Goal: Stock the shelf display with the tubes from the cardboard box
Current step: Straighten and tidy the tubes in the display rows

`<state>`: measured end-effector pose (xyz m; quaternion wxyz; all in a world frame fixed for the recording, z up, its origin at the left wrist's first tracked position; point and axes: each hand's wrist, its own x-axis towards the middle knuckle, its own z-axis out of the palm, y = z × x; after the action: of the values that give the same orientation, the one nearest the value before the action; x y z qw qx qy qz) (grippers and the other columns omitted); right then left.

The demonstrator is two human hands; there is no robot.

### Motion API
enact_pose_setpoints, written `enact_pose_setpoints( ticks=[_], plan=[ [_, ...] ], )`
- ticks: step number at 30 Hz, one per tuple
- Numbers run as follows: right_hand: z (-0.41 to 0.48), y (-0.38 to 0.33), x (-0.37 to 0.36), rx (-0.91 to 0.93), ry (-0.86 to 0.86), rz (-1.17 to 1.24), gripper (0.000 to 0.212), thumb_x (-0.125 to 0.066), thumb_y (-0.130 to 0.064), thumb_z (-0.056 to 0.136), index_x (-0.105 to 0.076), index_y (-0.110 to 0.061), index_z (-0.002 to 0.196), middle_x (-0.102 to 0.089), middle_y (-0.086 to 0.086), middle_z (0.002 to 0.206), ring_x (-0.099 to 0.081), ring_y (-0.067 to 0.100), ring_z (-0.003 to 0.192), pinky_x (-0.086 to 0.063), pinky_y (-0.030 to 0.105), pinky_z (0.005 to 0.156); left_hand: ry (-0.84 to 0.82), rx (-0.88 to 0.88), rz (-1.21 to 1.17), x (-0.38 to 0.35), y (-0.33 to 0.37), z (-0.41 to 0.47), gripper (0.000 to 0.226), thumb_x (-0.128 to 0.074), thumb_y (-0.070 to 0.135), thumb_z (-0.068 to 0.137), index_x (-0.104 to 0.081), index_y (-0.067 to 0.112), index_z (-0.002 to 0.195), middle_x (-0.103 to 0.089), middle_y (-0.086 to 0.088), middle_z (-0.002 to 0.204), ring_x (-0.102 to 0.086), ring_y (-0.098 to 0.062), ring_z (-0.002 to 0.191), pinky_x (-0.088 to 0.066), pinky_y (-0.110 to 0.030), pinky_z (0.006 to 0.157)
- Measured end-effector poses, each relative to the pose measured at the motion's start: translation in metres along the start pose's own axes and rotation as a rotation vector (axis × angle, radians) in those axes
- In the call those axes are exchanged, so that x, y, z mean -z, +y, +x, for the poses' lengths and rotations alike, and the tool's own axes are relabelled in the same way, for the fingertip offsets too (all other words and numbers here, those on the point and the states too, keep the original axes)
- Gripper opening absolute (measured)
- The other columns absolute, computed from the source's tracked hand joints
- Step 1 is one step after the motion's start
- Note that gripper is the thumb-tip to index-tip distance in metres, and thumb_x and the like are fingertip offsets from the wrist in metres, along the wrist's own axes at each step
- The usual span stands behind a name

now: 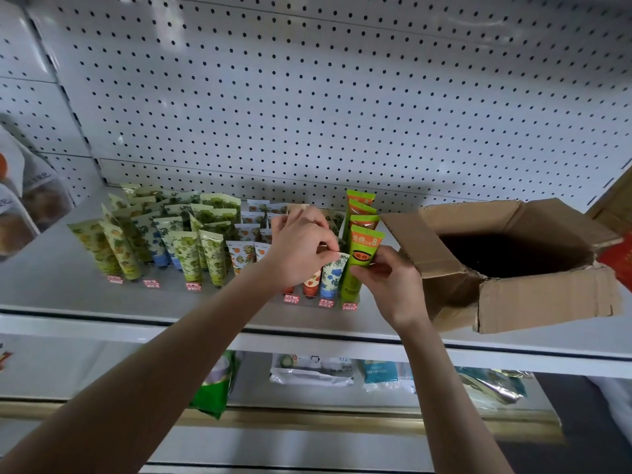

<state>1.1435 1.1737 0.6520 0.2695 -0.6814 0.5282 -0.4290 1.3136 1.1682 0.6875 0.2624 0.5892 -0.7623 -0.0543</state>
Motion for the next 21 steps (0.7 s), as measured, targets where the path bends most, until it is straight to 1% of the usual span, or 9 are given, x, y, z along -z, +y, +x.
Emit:
enact_pose_setpoints(
  ticks=[3,6,9,11,17,21],
  plan=[
    [0.0005,0.0004,-0.0004,0.016,0.005,0.000,0.025,-0.072,-0.013,0.080,-0.064,-0.008,0.103,-0.063,-0.004,0.090,-0.060,0.011,0.083,-0.045,0.014,0.071,-0.011,-0.007,0.009,0.0015,-0.0008,0.0002,0.012,-0.066,0.037,0.082,-0.072,0.030,0.090,-0.048,0.007,0.117,-0.029,-0.012,0.123,-0.010,-0.026,0.087],
    [-0.0003,0.0006,-0.0009,0.010,0.008,0.007,0.022,-0.073,-0.012,0.079,-0.063,-0.008,0.099,-0.062,-0.004,0.089,-0.060,0.011,0.083,-0.045,0.012,0.071,-0.013,-0.007,0.008,0.0031,-0.0013,0.0000,0.012,-0.067,0.037,0.081,-0.072,0.030,0.089,-0.048,0.007,0.118,-0.029,-0.012,0.123,-0.010,-0.025,0.087],
    [-0.0016,0.0019,-0.0012,-0.004,0.008,0.010,0.020,-0.074,-0.011,0.078,-0.062,-0.010,0.094,-0.063,-0.003,0.088,-0.062,0.014,0.085,-0.049,0.020,0.075,-0.012,-0.007,-0.003,0.0041,-0.0012,-0.0004,0.013,-0.068,0.037,0.080,-0.072,0.029,0.089,-0.048,0.007,0.117,-0.030,-0.012,0.122,-0.007,-0.023,0.082],
    [-0.0018,0.0024,-0.0015,-0.010,0.006,0.004,0.021,-0.075,-0.012,0.078,-0.063,-0.010,0.094,-0.064,-0.004,0.088,-0.063,0.015,0.087,-0.050,0.024,0.077,-0.011,-0.011,-0.008,0.0043,-0.0016,-0.0010,0.012,-0.069,0.038,0.079,-0.072,0.029,0.087,-0.048,0.007,0.117,-0.030,-0.012,0.122,-0.008,-0.023,0.083],
    [-0.0014,0.0054,0.0004,-0.026,0.030,0.022,0.029,-0.077,-0.022,0.075,-0.064,-0.014,0.100,-0.066,-0.003,0.095,-0.062,0.017,0.092,-0.050,0.030,0.083,-0.009,-0.026,-0.028,0.0043,-0.0018,-0.0030,0.017,-0.071,0.041,0.076,-0.071,0.030,0.088,-0.048,0.007,0.116,-0.029,-0.011,0.122,-0.006,-0.022,0.081],
    [-0.0040,0.0072,0.0034,-0.043,0.027,0.049,0.035,-0.076,-0.027,0.076,-0.065,-0.014,0.107,-0.068,-0.002,0.099,-0.063,0.016,0.093,-0.053,0.034,0.084,-0.002,-0.028,-0.055,0.0072,-0.0012,-0.0023,0.022,-0.071,0.044,0.075,-0.070,0.031,0.093,-0.047,0.008,0.117,-0.029,-0.010,0.121,-0.007,-0.023,0.085]
  ],
)
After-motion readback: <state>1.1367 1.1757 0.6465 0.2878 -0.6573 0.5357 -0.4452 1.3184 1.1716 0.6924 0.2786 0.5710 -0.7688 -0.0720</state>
